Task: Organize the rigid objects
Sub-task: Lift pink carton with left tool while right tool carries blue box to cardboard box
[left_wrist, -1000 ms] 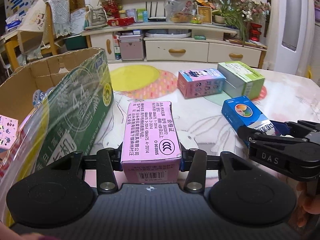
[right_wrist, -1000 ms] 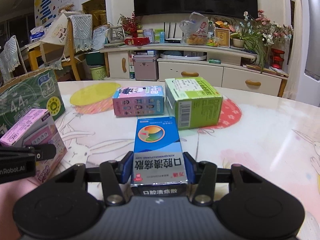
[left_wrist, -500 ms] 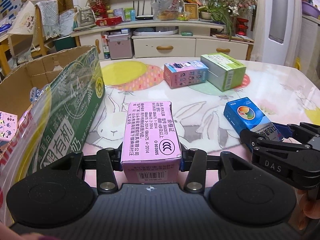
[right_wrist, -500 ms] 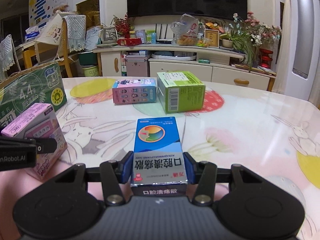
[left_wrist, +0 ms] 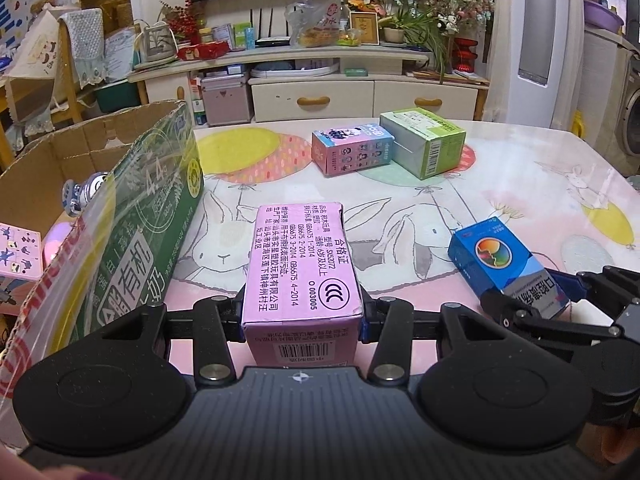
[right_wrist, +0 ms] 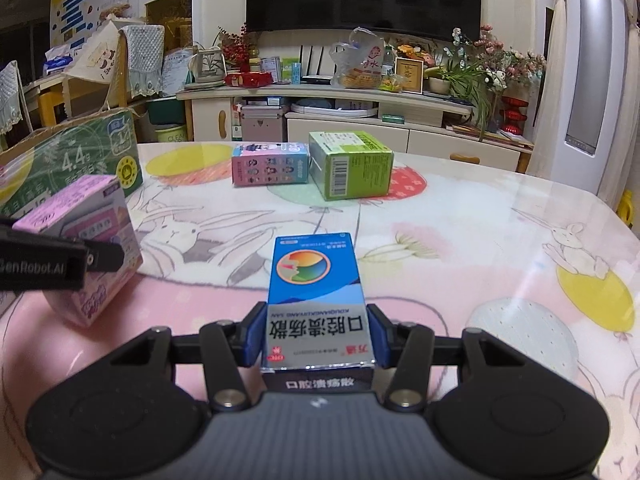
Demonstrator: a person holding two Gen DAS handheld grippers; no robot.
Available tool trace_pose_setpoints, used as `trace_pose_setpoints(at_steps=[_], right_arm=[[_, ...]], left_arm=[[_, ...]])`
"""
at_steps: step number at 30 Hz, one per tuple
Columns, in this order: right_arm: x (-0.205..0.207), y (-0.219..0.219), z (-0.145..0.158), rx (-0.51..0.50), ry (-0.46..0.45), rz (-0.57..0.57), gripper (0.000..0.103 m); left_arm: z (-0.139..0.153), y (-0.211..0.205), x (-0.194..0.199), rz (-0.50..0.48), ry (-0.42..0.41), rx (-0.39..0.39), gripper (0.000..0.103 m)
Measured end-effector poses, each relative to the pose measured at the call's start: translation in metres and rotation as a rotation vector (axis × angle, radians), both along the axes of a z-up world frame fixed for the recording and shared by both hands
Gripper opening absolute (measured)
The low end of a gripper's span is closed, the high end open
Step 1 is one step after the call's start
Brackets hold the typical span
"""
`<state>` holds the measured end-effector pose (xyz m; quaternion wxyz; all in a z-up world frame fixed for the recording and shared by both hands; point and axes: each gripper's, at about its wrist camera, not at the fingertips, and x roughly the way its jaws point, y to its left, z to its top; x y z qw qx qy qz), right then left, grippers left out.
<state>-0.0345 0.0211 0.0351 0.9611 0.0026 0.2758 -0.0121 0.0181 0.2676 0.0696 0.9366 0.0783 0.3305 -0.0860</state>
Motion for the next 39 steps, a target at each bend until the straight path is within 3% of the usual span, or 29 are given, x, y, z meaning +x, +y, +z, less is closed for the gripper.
trace_pose_setpoints(at_steps=[25, 39], right_arm=[[-0.045, 0.022, 0.022, -0.058, 0.011, -0.001, 0.05], [-0.053, 0.049, 0.066, -0.041, -0.05, 0.035, 0.05]], left_arm=[[0.053, 0.01, -0.029, -0.065, -0.122, -0.037, 0.056], [0.089, 0.04, -0.037, -0.043, -0.197, -0.066, 0.056]])
